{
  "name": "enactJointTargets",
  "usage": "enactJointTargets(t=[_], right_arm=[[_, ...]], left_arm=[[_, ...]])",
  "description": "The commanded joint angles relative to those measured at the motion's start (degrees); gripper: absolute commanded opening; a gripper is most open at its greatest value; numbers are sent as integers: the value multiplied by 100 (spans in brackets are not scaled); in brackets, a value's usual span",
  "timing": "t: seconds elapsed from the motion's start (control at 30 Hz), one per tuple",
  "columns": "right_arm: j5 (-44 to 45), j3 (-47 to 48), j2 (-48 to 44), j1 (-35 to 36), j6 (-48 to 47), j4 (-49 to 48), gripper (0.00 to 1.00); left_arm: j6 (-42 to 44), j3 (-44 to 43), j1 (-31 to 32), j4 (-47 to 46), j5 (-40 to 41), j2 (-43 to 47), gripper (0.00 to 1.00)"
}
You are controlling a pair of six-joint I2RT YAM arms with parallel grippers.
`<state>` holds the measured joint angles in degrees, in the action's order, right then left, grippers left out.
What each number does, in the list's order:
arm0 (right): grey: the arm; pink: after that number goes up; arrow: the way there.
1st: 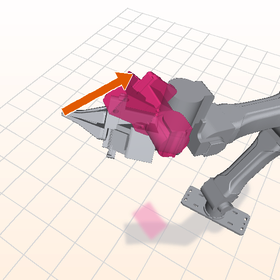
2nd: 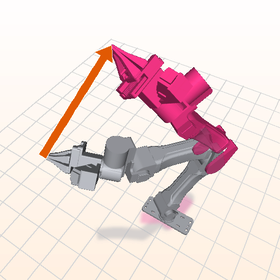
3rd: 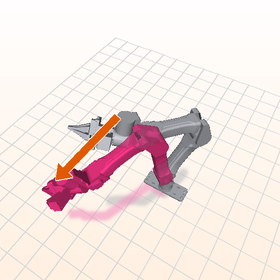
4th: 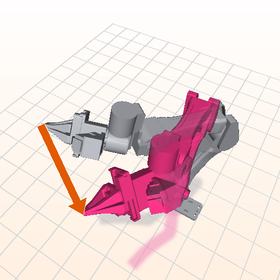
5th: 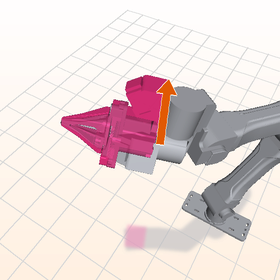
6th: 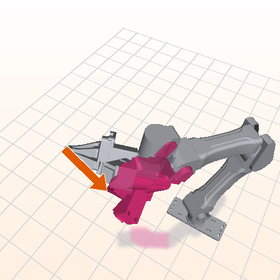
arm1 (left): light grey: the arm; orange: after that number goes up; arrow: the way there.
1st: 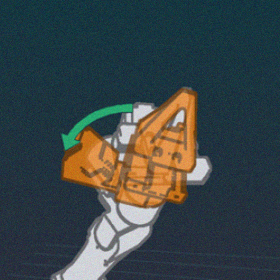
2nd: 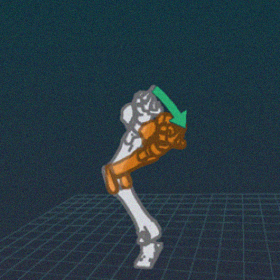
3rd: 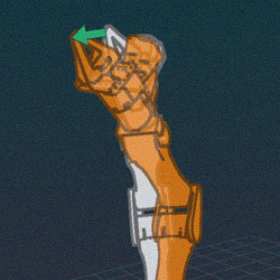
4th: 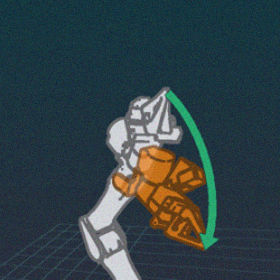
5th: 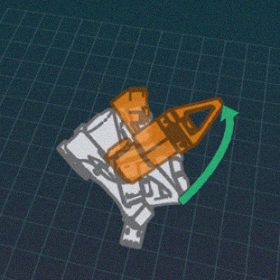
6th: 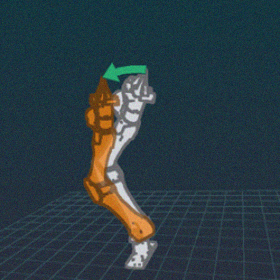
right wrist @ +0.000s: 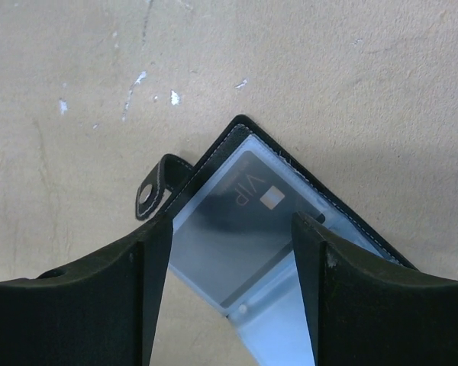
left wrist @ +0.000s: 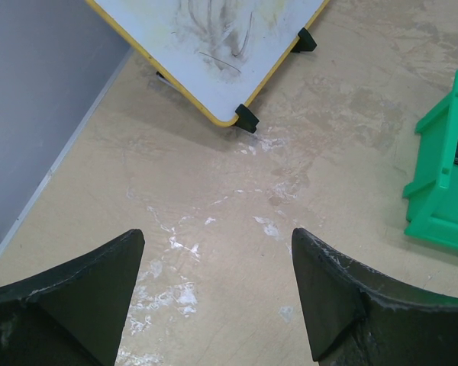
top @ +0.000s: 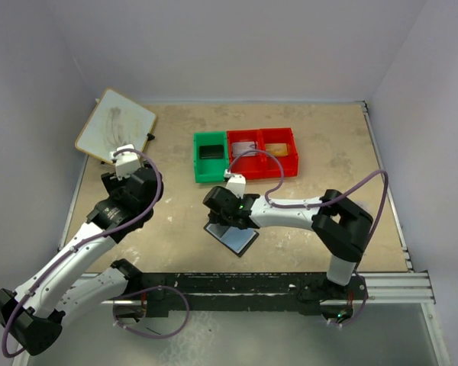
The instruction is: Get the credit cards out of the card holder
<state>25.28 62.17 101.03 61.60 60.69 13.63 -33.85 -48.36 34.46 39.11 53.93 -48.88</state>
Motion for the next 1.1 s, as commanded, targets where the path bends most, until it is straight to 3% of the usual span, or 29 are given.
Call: enactJointTargets(t=[0.0, 0.1, 0.2, 0.63, 1.07], right_arm=[[276, 281, 230, 21, 460, 443, 67], [241, 338, 345, 18, 541, 456, 67], [233, 454, 524, 18, 586, 583, 78], [868, 1027, 598, 203, 869, 1705, 68], [726, 1489, 1042, 233, 1169, 2110, 72]], left_arm=[[80, -181, -44, -86, 10, 21, 76], [82, -179, -45, -88, 8, 27, 76], [89, -182, -51, -88, 7, 27, 76], [71, -181, -44, -79, 54, 131, 76], [78, -183, -45, -71, 52, 191, 76]])
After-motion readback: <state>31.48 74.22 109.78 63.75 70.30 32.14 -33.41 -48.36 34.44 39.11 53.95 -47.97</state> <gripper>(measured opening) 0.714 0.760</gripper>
